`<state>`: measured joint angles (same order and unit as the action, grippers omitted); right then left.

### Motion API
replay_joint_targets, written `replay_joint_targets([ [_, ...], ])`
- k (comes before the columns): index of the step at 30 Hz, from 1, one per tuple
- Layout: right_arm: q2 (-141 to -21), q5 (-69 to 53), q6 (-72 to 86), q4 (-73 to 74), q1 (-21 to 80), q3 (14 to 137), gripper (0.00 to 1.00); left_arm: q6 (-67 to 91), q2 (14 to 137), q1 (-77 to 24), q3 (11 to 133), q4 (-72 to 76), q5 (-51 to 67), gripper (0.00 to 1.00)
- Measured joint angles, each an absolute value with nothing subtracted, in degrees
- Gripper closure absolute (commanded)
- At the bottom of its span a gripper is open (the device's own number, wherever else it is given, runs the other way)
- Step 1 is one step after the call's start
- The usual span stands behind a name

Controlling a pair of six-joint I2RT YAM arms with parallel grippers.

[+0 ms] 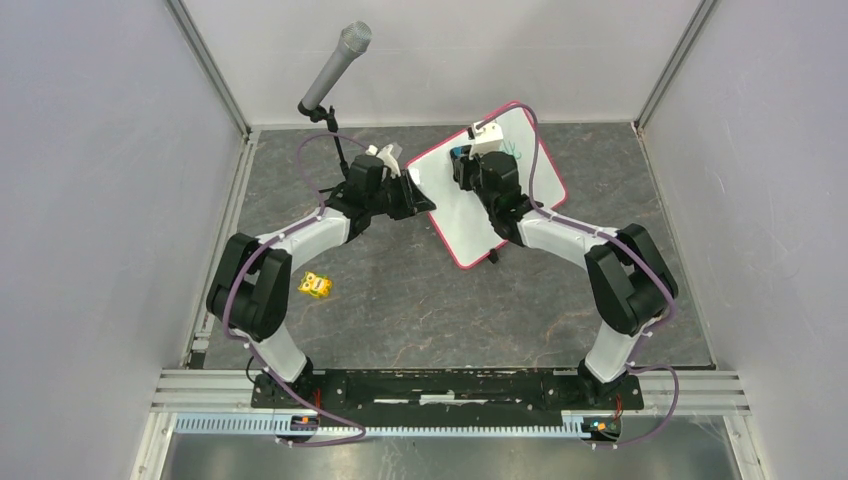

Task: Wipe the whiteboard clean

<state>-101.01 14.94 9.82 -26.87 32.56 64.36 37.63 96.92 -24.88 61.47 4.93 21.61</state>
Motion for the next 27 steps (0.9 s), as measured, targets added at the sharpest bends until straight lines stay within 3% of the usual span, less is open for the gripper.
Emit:
replay_joint_targets([
  [8, -100.29, 14.31, 11.38, -29.08, 31.20, 62.04, 0.78, 36.07, 96.90, -25.41, 61.54, 5.43, 20.99, 0.86],
  [27, -99.37, 11.66, 16.82, -29.06, 23.44, 58.48, 0.78, 34.59, 95.88, -27.11, 61.89, 3.11, 16.78, 0.92],
])
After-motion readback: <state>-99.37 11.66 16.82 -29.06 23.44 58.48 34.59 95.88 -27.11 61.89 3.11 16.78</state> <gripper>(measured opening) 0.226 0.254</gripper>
